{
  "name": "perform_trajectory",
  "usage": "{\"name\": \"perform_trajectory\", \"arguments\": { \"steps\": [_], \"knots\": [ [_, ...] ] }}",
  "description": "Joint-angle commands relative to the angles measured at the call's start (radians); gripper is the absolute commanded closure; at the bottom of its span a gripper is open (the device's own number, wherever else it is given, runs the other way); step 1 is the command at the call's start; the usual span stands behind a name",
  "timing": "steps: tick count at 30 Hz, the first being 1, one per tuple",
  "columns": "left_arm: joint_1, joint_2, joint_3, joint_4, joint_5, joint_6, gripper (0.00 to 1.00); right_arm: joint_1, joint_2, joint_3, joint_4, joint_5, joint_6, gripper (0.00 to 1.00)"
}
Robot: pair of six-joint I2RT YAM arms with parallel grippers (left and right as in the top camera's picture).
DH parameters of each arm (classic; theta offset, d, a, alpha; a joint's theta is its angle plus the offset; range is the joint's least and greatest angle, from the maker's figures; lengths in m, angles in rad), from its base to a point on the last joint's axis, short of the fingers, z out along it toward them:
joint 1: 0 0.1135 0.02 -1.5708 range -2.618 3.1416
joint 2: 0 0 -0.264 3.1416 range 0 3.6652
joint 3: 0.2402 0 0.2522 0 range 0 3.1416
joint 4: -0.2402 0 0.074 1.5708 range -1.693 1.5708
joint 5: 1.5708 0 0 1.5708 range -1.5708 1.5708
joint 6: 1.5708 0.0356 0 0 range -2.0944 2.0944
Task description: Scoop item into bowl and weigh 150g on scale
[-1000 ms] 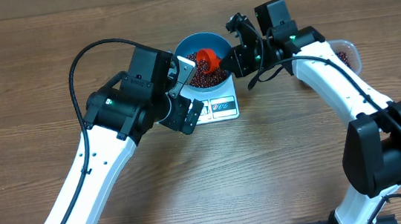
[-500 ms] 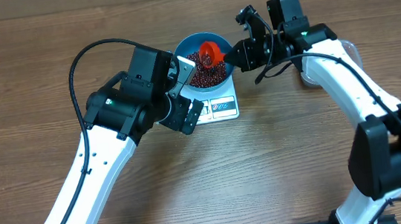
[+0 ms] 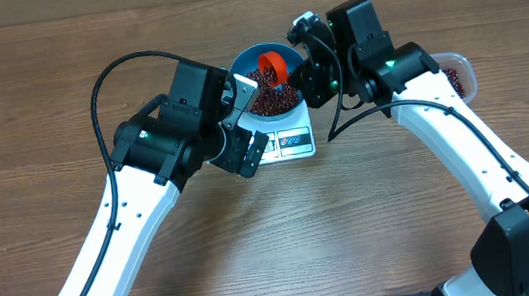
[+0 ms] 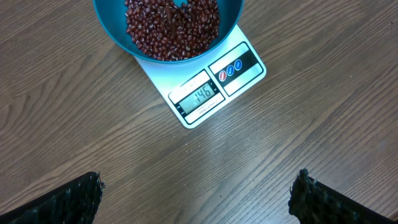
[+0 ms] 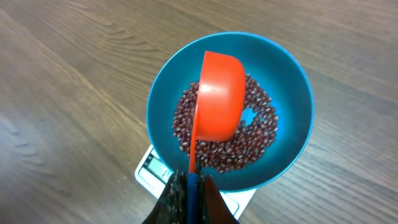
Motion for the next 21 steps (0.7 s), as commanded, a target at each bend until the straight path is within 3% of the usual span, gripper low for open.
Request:
{"name": "perform_trajectory", "arguments": {
  "steps": [1,10,13,21],
  "knots": [
    [0.001,0.007,-0.007,0.003,0.015,0.022,0.00,-0.010,-0.010,0.011,0.006,0.081,-0.001,0.96],
    [0.001,0.007,-0.007,0.003,0.015,0.022,0.00,-0.006,-0.010,0.011,0.009,0.073,0.013,0.96],
    [0.001,0.007,-0.007,0.003,0.015,0.022,0.00,0.007,-0.010,0.011,-0.013,0.030,-0.089,0.96],
    [0.001,0.007,-0.007,0.003,0.015,0.022,0.00,0.003,-0.010,0.011,0.015,0.062,-0.008,0.96]
  ]
}}
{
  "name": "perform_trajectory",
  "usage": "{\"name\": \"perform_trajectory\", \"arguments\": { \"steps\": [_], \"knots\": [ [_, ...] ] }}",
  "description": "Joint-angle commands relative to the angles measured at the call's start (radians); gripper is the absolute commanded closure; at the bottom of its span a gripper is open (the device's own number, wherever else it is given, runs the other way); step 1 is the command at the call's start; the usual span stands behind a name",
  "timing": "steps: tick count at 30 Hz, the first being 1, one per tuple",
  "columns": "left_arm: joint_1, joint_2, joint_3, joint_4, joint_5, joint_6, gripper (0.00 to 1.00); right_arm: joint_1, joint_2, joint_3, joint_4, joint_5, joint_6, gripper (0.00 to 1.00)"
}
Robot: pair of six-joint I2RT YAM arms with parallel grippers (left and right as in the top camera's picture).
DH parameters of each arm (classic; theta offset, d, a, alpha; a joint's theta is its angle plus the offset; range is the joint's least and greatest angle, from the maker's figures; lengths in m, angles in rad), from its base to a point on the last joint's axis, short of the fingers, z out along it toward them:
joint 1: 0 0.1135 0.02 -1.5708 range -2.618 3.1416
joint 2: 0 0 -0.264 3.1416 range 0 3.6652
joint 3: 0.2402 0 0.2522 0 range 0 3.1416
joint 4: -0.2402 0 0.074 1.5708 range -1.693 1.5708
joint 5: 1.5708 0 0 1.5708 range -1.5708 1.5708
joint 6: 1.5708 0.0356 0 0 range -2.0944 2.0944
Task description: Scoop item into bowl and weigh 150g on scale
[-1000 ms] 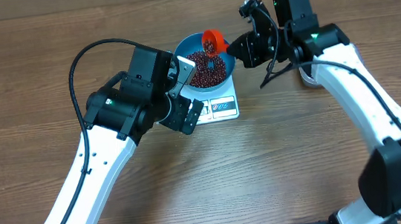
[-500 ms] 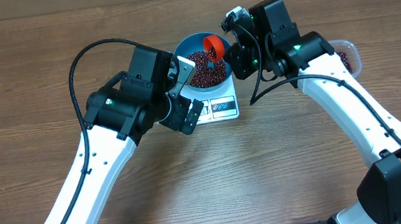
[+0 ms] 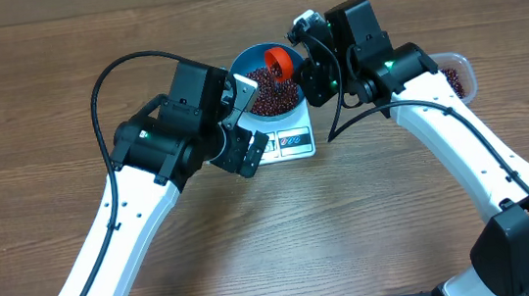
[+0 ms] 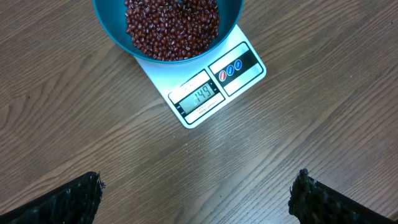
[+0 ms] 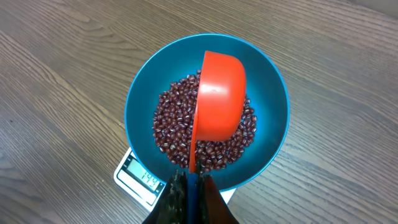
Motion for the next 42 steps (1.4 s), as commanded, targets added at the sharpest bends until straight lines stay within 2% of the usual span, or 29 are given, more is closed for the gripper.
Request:
{"name": "perform_trajectory", "arguments": {
  "steps": [1,12,15,16,19,25,30,33,37,42],
  "knots": [
    [0.001,0.007,-0.007,0.003,0.015,0.022,0.00,0.000,-0.010,0.011,0.009,0.006,0.016,0.96],
    [0.001,0.007,-0.007,0.003,0.015,0.022,0.01,0.000,-0.010,0.011,0.005,-0.003,0.014,0.96],
    [0.001,0.007,-0.007,0.003,0.015,0.022,0.00,0.008,-0.010,0.011,-0.027,-0.071,-0.108,0.96],
    [0.001,0.007,-0.007,0.003,0.015,0.022,0.00,0.011,-0.010,0.011,-0.027,-0.047,-0.107,0.96],
    [0.001,0.007,-0.007,0.003,0.015,0.022,0.00,0.010,-0.010,0.011,0.008,0.055,0.024,0.97],
    [0.001,0.007,-0.007,0.003,0.015,0.022,0.00,0.010,-0.010,0.011,-0.003,0.002,-0.037,0.96],
    [0.001,0.007,-0.007,0.003,0.015,0.022,0.00,0.011,-0.010,0.011,0.005,-0.001,-0.006,0.96],
    [0.001,0.007,-0.007,0.003,0.015,0.022,0.00,0.017,-0.010,0.011,-0.018,-0.052,-0.116,0.96],
    [0.001,0.007,-0.007,0.003,0.015,0.022,0.00,0.016,-0.010,0.011,0.006,0.030,-0.020,0.96],
    [0.001,0.007,-0.007,0.003,0.015,0.022,0.00,0.013,-0.010,0.011,0.005,0.025,-0.021,0.96]
  ]
}}
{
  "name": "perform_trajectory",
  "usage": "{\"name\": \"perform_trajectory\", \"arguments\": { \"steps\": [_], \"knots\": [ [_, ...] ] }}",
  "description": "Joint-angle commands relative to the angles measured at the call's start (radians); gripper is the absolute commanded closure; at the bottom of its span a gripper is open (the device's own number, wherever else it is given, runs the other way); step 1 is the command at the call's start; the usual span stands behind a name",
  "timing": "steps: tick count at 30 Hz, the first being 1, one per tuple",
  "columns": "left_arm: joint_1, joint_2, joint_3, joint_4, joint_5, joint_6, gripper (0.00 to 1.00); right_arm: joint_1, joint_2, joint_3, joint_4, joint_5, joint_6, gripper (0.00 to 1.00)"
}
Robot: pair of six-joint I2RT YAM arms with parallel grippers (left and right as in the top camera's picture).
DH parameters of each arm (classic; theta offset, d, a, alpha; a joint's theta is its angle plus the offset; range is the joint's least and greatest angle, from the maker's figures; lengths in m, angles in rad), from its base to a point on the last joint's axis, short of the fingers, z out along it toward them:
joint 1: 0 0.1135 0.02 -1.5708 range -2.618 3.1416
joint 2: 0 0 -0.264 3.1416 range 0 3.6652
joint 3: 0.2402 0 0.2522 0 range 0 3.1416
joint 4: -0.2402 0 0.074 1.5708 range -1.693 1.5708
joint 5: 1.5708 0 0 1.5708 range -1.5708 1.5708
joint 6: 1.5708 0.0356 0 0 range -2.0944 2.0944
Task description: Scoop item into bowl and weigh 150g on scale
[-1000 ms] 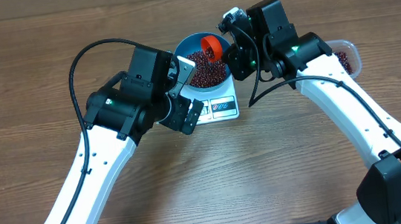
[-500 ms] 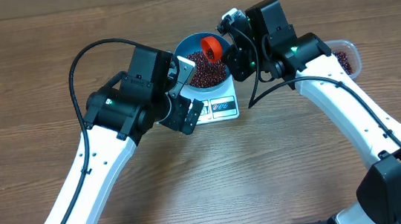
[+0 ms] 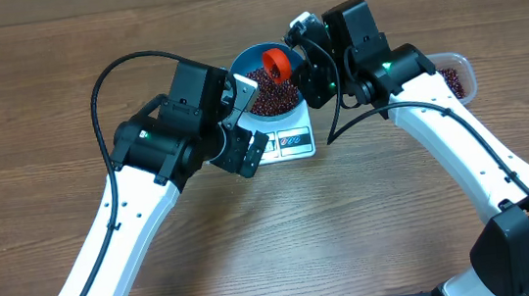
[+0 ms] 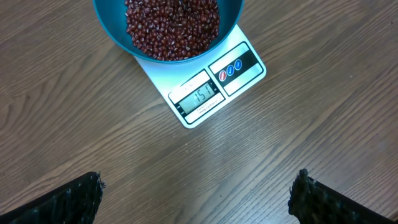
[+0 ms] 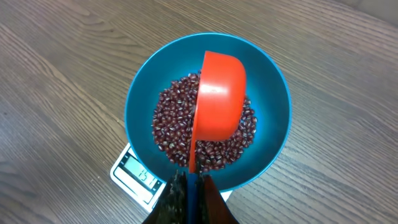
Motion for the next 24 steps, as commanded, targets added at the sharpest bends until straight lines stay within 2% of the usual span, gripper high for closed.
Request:
{"name": "perform_trajectory", "arguments": {
  "steps": [1,18,24],
  "knots": [
    [0.001,0.007,-0.007,0.003,0.015,0.022,0.00,0.001,-0.010,0.011,0.008,0.013,0.011,0.96],
    [0.001,0.007,-0.007,0.003,0.015,0.022,0.00,0.001,-0.010,0.011,0.002,0.008,0.031,0.96],
    [0.001,0.007,-0.007,0.003,0.015,0.022,0.00,-0.061,-0.011,0.012,0.010,-0.246,0.062,0.96]
  ]
}}
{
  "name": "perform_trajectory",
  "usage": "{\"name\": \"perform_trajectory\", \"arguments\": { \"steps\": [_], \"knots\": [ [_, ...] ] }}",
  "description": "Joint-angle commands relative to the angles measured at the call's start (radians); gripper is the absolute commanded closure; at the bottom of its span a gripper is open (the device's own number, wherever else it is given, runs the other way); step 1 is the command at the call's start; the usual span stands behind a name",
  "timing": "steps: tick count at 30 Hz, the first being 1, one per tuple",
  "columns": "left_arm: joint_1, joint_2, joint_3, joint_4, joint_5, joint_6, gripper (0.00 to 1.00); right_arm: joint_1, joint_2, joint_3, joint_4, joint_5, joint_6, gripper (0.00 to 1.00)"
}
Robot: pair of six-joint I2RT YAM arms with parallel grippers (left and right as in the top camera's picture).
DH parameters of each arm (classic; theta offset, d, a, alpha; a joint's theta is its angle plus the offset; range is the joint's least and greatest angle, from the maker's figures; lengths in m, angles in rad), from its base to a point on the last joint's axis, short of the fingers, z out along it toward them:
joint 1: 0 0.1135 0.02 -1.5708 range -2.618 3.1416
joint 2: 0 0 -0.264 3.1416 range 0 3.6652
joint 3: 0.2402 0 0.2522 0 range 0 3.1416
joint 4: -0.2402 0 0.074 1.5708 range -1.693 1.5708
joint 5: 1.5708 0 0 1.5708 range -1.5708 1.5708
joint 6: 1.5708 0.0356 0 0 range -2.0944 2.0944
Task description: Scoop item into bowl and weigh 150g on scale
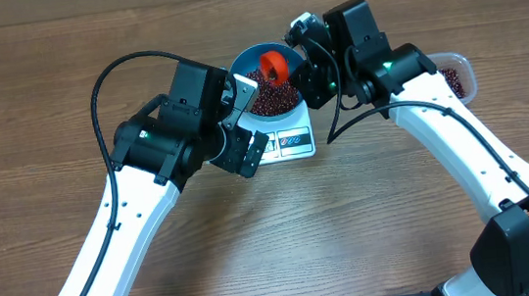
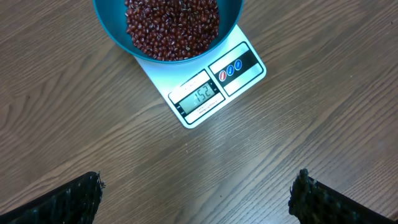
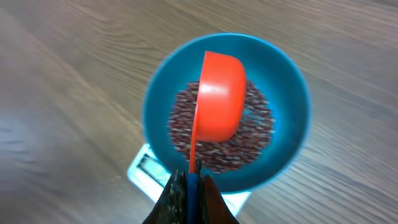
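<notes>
A teal bowl (image 2: 230, 18) of red beans (image 2: 172, 28) stands on a small white scale (image 2: 211, 87); its display (image 2: 200, 95) reads 152 in the left wrist view. My right gripper (image 3: 191, 180) is shut on the handle of an orange scoop (image 3: 217, 99), which hangs tipped on its side over the bowl (image 3: 289, 106), blurred. In the overhead view the scoop (image 1: 274, 65) sits above the bowl's middle. My left gripper (image 2: 199, 193) is open, low over the bare wood in front of the scale, holding nothing.
A clear container (image 1: 459, 73) with red beans sits at the right behind my right arm. The wooden table (image 1: 351, 218) spreads to the front. Both arms crowd the bowl from either side.
The scale reading went from 151 to 152. The right wrist view is now blurred and the scoop has shifted slightly over the bowl. The left gripper has not moved.
The scoop stayed tipped over the bowl in my right gripper throughout. The scale showed 146, then 149, then 151, and now 152. My left gripper stayed open in front of the scale the whole time.
</notes>
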Motion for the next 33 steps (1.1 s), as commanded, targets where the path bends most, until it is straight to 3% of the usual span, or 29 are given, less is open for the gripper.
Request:
{"name": "perform_trajectory", "arguments": {
  "steps": [1,7,12,24,33],
  "knots": [
    [0.001,0.007,-0.007,0.003,0.015,0.022,0.00,-0.065,-0.011,0.012,0.016,-0.188,0.041,0.96],
    [0.001,0.007,-0.007,0.003,0.015,0.022,0.00,-0.230,-0.016,0.012,0.004,-0.481,0.049,0.96],
    [0.001,0.007,-0.007,0.003,0.015,0.022,0.00,-0.376,-0.059,0.012,-0.057,-0.475,0.049,0.96],
    [0.001,0.007,-0.007,0.003,0.015,0.022,0.00,-0.695,-0.150,0.008,-0.269,-0.153,0.049,0.96],
    [0.001,0.007,-0.007,0.003,0.015,0.022,0.00,-0.669,-0.148,-0.003,-0.323,0.242,0.079,0.96]
  ]
}}
